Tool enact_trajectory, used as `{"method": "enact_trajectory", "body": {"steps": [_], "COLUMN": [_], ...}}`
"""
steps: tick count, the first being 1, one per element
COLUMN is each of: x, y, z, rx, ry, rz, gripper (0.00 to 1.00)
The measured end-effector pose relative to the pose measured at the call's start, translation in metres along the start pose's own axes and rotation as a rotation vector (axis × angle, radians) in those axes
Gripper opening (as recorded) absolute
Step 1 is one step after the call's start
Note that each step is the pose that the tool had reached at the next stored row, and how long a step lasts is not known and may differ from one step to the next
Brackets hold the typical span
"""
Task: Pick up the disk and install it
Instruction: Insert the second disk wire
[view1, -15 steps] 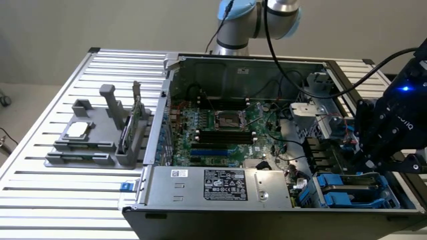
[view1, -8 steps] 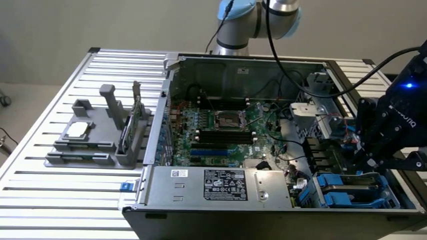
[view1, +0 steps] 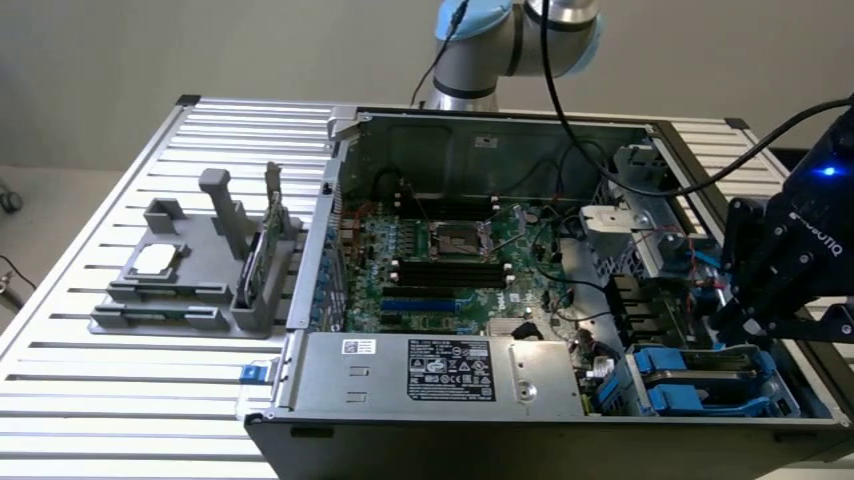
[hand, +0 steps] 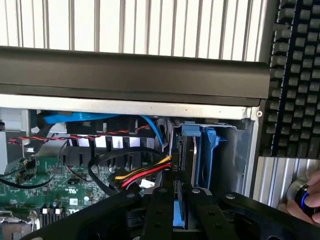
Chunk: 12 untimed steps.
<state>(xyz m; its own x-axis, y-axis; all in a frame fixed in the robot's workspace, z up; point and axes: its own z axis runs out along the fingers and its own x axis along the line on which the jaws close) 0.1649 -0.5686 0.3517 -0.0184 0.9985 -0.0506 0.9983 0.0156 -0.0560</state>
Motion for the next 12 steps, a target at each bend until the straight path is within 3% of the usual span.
{"method": "enact_trajectory", "body": {"steps": [3, 7, 12], "x": [0.0001, 0.0002, 0.0002], "y": [0.0002, 0.0003, 0.0016], "z": [0.0018, 0.0039, 0.0042], "rx": [0.0031, 0.0104, 0.0155], "ry": [0.0016, -0.0004, -0.0020], "rz": [0.042, 0.085, 0.092], "gripper": [0.16, 0.16, 0.16]}}
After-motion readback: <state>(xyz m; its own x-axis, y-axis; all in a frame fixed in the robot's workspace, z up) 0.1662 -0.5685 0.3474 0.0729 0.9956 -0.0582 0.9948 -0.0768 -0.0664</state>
